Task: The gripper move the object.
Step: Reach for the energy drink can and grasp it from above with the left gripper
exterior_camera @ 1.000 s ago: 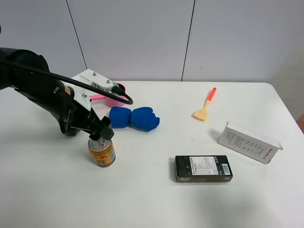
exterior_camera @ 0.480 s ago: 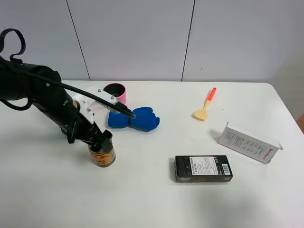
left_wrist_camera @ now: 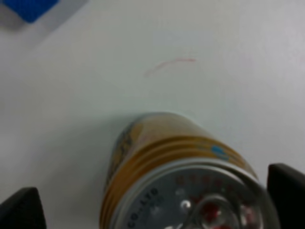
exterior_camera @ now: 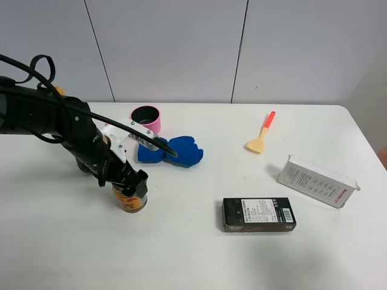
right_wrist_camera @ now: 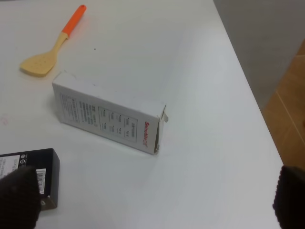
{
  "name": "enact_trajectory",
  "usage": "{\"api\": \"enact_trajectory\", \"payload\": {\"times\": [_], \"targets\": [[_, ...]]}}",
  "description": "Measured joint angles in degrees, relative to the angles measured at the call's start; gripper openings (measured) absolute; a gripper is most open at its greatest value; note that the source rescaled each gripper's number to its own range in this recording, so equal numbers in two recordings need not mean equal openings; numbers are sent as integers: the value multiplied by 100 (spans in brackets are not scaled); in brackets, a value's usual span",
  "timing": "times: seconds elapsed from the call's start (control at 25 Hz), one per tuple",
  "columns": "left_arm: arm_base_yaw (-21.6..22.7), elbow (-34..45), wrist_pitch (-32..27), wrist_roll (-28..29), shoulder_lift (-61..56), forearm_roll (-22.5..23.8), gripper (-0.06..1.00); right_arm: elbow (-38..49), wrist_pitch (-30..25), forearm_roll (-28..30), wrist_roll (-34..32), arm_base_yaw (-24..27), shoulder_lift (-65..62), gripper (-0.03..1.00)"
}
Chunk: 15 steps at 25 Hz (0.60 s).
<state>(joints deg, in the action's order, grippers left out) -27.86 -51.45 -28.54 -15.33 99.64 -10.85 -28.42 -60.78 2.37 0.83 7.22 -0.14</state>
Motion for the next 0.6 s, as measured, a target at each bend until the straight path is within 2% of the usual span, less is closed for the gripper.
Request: {"api": "enact_trajectory", "payload": {"times": [0.16, 0.32, 0.52, 0.6], "targets": [[0, 0, 131, 0, 0, 0, 76, 0, 0, 0, 0, 0, 0, 100], [0, 0, 131, 0, 0, 0, 61, 0, 0, 0, 0, 0, 0, 100], [0, 0, 125, 0, 0, -12, 50, 0, 0, 0, 0, 0, 0, 100], [0, 0, 97, 0, 0, -25, 36, 0, 0, 0, 0, 0, 0, 100]]}}
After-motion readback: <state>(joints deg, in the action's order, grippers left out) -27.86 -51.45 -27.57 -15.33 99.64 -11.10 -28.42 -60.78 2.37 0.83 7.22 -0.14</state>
